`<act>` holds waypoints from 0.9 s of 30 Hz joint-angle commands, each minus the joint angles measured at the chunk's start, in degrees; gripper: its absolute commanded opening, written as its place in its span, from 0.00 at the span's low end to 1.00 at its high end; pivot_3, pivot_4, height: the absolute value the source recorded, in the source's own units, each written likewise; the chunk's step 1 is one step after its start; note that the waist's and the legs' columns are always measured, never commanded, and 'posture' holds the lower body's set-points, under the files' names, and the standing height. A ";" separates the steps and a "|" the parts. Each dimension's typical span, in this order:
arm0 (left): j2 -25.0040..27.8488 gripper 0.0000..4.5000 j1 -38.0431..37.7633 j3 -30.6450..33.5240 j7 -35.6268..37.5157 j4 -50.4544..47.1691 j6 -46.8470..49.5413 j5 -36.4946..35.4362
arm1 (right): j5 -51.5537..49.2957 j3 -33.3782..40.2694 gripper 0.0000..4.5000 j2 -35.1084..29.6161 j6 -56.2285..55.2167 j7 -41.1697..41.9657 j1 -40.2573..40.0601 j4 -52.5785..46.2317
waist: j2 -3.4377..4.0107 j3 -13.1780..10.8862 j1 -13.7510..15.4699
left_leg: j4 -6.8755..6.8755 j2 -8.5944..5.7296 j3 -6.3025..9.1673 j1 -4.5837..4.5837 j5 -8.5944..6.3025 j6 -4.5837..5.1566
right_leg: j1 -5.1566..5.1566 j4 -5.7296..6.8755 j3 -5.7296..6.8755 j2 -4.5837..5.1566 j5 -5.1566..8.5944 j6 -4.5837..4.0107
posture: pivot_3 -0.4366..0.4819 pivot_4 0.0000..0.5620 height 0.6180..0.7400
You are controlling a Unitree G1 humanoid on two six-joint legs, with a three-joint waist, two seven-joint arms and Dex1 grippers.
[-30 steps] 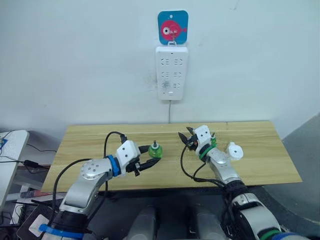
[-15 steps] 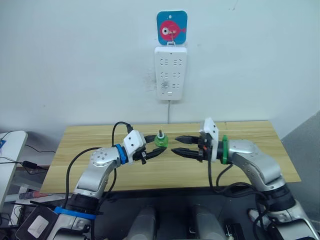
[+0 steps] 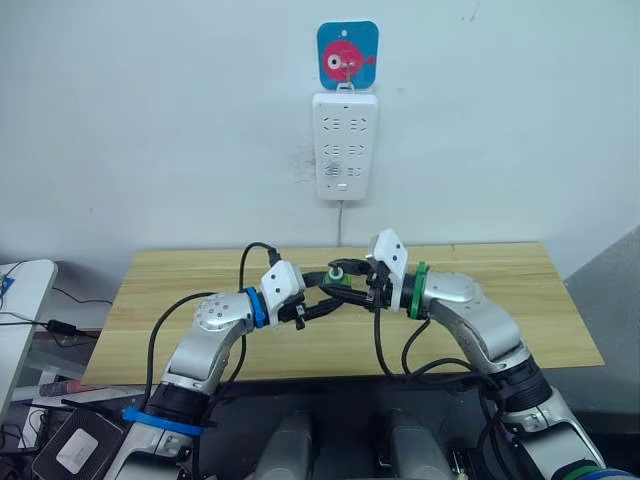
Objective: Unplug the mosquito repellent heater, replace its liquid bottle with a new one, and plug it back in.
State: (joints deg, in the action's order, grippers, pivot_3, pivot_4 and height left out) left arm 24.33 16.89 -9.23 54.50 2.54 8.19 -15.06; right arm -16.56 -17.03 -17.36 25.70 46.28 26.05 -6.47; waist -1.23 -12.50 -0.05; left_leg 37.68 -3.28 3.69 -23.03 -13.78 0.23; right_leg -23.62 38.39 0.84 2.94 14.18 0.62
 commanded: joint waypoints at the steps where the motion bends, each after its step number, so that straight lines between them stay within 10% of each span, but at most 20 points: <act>1: -0.42 0.49 -0.01 0.26 -0.19 -3.14 -0.35 -0.70 | -0.72 0.66 0.52 0.19 0.30 0.44 0.09 -0.64 | 0.00 0.00 0.00 | 0.00 0.00 0.00 0.00 0.00 0.00 | 0.00 0.00 0.00 0.00 0.00 0.00 | 0.50 0.30 1.00; 9: -0.38 0.49 -0.93 0.45 -0.52 -4.73 0.79 -1.01 | -0.40 0.67 0.18 -1.36 -0.28 1.42 -1.22 -0.80 | 0.00 0.00 0.01 | 0.00 0.00 0.01 0.00 0.00 0.00 | 0.01 -0.01 0.00 0.00 0.00 0.00 | 0.50 0.32 1.00; 15: -0.57 0.49 -0.52 0.47 -0.75 -4.65 1.84 -1.14 | -2.50 2.36 0.18 -0.07 1.34 0.20 -1.62 -1.10 | 0.00 0.00 0.03 | 0.00 0.00 0.01 0.00 0.00 0.00 | 0.01 0.00 0.00 0.00 0.00 0.00 | 0.50 0.32 1.00; 22: -2.51 0.98 -1.74 0.87 -2.80 -6.42 2.25 -1.79 | -19.93 21.23 0.18 8.42 19.05 -13.62 0.29 -2.01 | 0.00 0.00 0.12 | 0.00 0.01 0.03 -0.01 0.00 0.00 | 0.01 0.00 -0.02 0.01 -0.01 -0.02 | 0.50 0.32 1.00; 27: -7.84 1.00 -0.14 2.42 -9.73 -7.28 0.20 -0.69 | -36.42 35.27 0.18 15.09 30.20 -27.63 -0.33 -1.85 | 0.00 0.00 0.22 | 0.00 -0.02 0.05 -0.01 0.00 0.00 | 0.02 0.00 -0.03 0.02 -0.01 -0.02 | 0.50 0.31 1.00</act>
State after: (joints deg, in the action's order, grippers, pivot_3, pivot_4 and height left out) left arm 17.22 15.63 -7.79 47.00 -2.19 10.13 -15.67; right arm -46.97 15.08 -3.37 53.30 22.24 25.76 -6.34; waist -1.24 -12.50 0.16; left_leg 37.67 -3.29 3.73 -23.05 -13.78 0.23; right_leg -23.60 38.40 0.81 2.96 14.16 0.60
